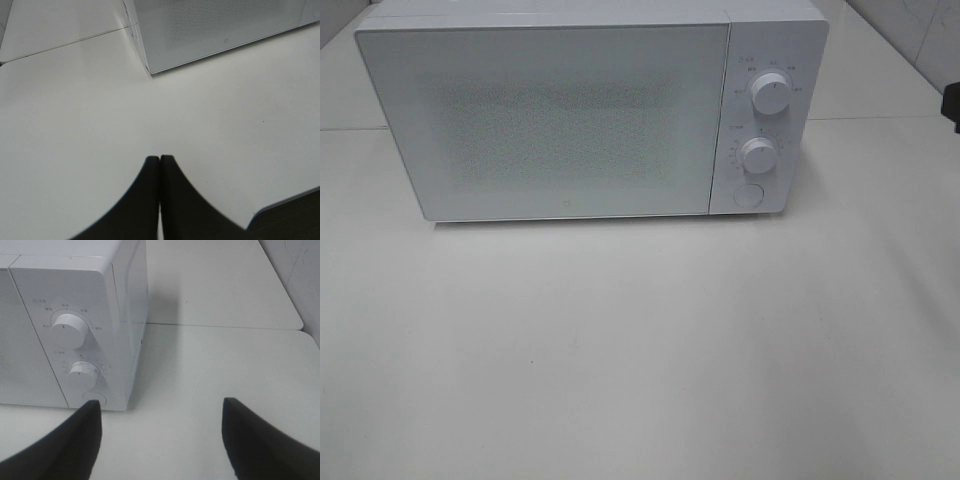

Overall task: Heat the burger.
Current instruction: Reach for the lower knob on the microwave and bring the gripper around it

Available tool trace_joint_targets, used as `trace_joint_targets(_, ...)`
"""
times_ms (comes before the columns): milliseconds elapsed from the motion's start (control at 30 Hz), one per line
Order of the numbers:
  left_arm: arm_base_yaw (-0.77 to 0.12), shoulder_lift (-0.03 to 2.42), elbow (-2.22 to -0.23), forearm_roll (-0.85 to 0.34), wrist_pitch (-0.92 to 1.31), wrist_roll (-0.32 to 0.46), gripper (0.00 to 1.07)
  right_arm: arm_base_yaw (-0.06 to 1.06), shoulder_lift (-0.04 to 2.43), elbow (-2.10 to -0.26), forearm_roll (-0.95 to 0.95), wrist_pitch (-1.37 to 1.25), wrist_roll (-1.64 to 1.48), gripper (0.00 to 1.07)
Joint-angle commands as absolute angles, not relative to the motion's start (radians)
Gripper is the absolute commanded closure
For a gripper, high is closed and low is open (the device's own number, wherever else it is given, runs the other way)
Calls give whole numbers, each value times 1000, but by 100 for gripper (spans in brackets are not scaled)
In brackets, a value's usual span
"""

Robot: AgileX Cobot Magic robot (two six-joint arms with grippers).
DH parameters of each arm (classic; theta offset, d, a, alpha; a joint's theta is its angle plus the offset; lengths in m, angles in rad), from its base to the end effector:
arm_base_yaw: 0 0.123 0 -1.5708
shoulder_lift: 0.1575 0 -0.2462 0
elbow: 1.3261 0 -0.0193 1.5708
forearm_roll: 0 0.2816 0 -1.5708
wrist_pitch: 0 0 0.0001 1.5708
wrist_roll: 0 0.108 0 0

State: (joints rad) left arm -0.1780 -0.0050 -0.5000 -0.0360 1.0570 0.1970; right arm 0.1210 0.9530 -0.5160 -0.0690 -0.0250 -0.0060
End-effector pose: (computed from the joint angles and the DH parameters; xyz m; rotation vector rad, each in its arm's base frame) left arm 0.0742 -0.0168 0.2851 0.3810 1.9992 -0.0311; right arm 0.2622 0.0321 0.2306 -0.1866 1.8866 0.0330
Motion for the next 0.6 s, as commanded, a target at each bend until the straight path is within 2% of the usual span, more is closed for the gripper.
trace_joint_targets(33,-174,-26,-497,-45,1042,191,106,119,1015,-522,-75,-130,-9,43)
trace_joint_targets(233,-174,-26,-497,-45,1042,191,106,119,1245,-522,-75,-401,-9,43)
trace_joint_targets(600,-174,-26,-497,-45,1042,191,106,119,1498,-522,-75,-684,-9,43)
